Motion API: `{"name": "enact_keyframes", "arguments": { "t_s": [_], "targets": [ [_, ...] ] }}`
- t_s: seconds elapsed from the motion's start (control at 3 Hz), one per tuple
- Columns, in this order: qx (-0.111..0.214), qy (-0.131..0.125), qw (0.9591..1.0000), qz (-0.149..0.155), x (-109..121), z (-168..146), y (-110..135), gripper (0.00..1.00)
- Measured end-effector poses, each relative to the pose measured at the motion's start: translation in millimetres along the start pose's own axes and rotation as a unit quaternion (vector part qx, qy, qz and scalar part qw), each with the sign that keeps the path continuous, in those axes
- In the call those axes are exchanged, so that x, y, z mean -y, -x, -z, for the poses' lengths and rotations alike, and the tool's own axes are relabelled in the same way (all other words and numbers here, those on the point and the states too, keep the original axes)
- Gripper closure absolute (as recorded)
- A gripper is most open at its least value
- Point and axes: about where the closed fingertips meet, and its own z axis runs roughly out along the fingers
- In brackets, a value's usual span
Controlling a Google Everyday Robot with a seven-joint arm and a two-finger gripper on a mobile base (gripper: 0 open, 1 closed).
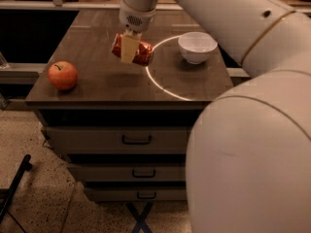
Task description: Knock coke can over
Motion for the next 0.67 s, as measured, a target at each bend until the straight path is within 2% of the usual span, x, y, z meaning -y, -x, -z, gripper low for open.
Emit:
{"name": "enact_keyframes", "arguments": {
  "t_s": [0.33, 0.67],
  "targets": [
    [-0.051, 0.006, 0.9982, 0.030, -7.2, -15.9, -4.4, 1.00],
    [-0.100, 0.012, 0.9932, 0.058, -15.7, -34.2, -12.0, 1.00]
  ]
}}
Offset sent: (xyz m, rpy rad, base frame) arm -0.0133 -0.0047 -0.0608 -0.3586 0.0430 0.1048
